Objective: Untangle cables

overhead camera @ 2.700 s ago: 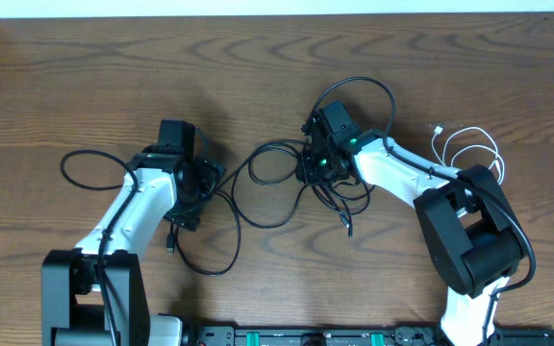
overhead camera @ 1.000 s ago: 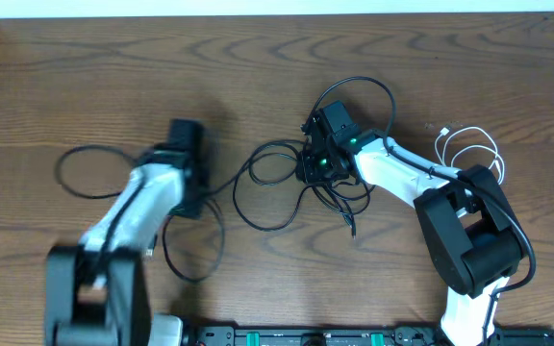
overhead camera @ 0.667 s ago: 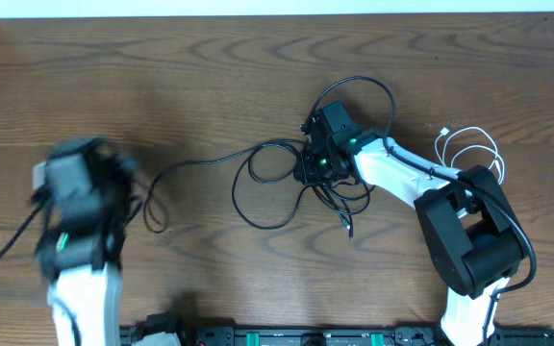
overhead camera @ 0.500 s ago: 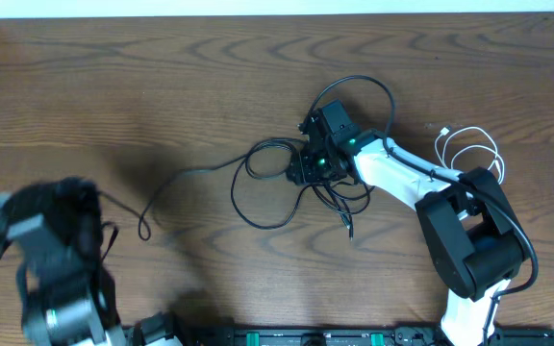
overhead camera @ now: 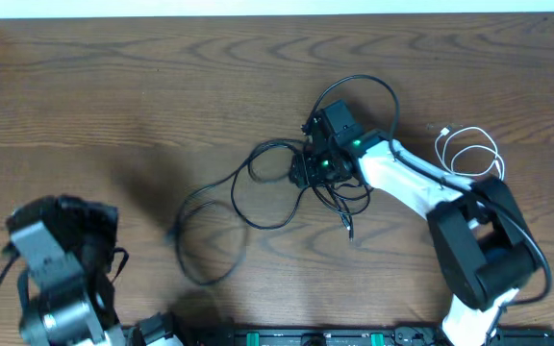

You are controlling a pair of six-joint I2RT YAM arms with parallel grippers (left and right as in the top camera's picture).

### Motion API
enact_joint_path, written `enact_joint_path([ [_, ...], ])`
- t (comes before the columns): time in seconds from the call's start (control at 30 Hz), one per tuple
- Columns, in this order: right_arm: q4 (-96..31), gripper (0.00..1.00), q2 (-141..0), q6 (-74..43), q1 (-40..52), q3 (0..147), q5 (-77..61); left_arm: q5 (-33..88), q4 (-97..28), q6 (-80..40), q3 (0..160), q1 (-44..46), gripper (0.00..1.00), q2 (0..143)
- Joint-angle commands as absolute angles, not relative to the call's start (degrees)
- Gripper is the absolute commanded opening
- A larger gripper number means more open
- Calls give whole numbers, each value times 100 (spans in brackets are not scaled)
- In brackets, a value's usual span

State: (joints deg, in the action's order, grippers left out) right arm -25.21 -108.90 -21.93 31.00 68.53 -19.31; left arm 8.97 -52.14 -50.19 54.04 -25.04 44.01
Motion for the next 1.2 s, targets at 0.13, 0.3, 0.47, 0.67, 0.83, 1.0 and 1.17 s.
enact_joint_path([
  [0.13,-2357,67,-10595,-2051,3173,6855,-1789,2228,-5424,-2921,5454,-2056,35,6066],
  [0.3,-2093,64,-10608,-2053,3238,6853,-1791,2215,-5433,-2655,5454,-1352,40,7393],
  [0.47,-1962,58,-10619,-2053,3503,6851,-1772,2176,-5192,-2504,5454,-676,40,8595],
  [0.67,-1791,56,-10713,-2338,3870,6851,-611,2029,-4466,-2508,5454,-215,40,9620],
  [0.83,-1605,56,-11019,-2373,4082,6851,-620,1828,-3913,-2510,5454,-196,41,9985],
  [1.0,-1415,58,-11472,-2346,4351,6851,-617,985,-3426,-2510,5454,-196,47,10014],
  [1.17,-1389,56,-11749,-2346,4506,6851,-611,545,-3153,-2556,5454,-196,47,10014],
])
